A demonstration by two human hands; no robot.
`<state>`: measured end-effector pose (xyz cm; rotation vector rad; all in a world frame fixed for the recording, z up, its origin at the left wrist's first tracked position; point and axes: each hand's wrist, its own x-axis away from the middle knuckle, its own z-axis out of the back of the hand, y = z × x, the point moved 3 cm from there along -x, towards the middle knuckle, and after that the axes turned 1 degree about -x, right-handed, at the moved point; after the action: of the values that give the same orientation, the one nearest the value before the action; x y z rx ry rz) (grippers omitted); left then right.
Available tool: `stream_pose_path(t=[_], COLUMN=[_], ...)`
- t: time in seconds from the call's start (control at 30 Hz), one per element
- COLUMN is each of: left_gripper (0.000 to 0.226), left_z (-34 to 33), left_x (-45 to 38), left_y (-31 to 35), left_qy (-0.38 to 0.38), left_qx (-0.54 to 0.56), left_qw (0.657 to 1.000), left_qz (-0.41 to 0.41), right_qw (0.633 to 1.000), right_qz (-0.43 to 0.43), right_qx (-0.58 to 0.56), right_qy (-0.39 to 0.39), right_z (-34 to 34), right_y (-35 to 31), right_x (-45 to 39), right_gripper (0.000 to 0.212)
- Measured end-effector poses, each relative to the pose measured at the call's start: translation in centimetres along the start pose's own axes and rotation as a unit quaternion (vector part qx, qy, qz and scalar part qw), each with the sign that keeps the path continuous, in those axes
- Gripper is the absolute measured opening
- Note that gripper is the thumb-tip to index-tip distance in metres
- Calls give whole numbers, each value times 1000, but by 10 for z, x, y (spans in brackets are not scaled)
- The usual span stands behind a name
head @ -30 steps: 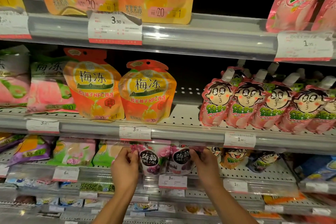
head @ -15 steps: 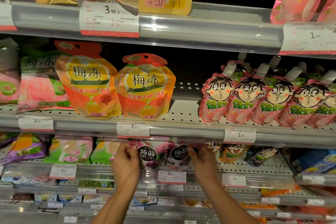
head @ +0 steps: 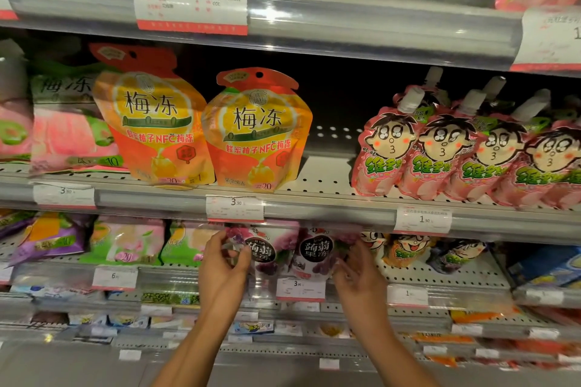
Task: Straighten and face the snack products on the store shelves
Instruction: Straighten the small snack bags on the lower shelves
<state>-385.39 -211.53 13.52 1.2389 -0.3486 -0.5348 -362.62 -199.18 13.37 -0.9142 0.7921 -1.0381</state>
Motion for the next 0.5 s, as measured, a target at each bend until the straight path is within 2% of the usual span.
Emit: stream_pose_path(t=[0.17,0.5], left_gripper=[66,74], left_z=[1,5], left_x=[-1,9], left_y=[2,-6], left_qy=[-5,7], left_qx=[-7,6], left_qw=[1000,1000], left_qz=[-1,-18], right_qw=[1000,997], right_qz=[20,67], right_qx=[-1,29], right_qy=[14,23], right_z=[7,16], right_y=[-7,-10], right_x=[7,18], right_gripper=[68,69])
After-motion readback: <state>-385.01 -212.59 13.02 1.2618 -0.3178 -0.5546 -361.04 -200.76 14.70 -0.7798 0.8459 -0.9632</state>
